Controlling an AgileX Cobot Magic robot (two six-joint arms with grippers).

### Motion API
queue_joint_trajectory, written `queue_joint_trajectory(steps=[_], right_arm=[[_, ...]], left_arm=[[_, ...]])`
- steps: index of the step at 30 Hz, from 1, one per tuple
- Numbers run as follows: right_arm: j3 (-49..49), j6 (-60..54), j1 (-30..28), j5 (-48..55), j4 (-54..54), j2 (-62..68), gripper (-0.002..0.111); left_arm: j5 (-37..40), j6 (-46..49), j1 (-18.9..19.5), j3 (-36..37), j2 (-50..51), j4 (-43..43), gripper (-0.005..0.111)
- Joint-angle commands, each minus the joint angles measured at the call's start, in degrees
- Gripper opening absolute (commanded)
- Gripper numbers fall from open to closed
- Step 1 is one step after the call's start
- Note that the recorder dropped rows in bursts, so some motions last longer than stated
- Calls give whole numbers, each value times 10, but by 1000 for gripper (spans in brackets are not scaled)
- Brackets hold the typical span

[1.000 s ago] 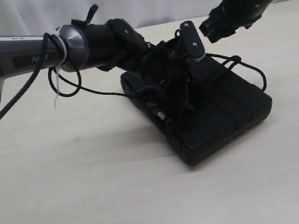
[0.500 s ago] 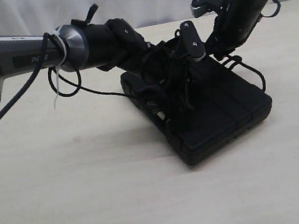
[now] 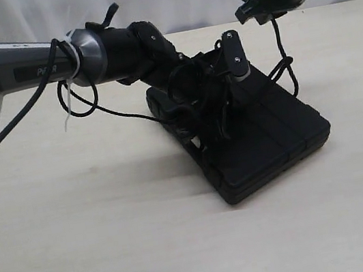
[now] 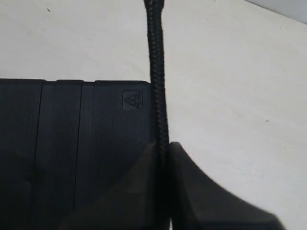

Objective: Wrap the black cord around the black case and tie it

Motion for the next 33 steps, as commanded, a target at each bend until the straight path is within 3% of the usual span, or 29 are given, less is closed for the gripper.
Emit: queue_joint_trajectory(steps=[1, 5, 7, 10, 13, 15, 18, 21, 26, 33], right_arm=[[-2, -4, -2, -20, 4, -13, 4], [-2, -4, -2, -23, 4, -30, 4], [-2, -2, -2, -25, 4, -38, 4], [-2, 5, -2, -39, 15, -53, 4], [-2, 5, -2, -44, 32, -67, 4], [-2, 5, -2, -56, 32, -86, 4], [-2, 5, -1, -41, 45, -112, 4], [-2, 5, -1, -37, 52, -139, 4], [9, 5, -1, -23, 52, -140, 4], [40, 5, -1, -59, 52, -139, 4]], left_arm=[[26, 3, 0, 2, 2, 82, 11], [65, -2, 0, 2, -9, 107, 45], [91, -42, 0, 2, -18, 140, 53], [58, -109, 1, 2, -25, 225, 54], [48, -119, 1, 2, -34, 223, 54], [68, -122, 1, 2, -64, 203, 54], [76, -119, 1, 2, -88, 93, 54], [59, -119, 0, 2, -79, 93, 54], [-68, -123, 0, 2, -66, 49, 34], [-106, -62, 0, 2, -38, -49, 0]])
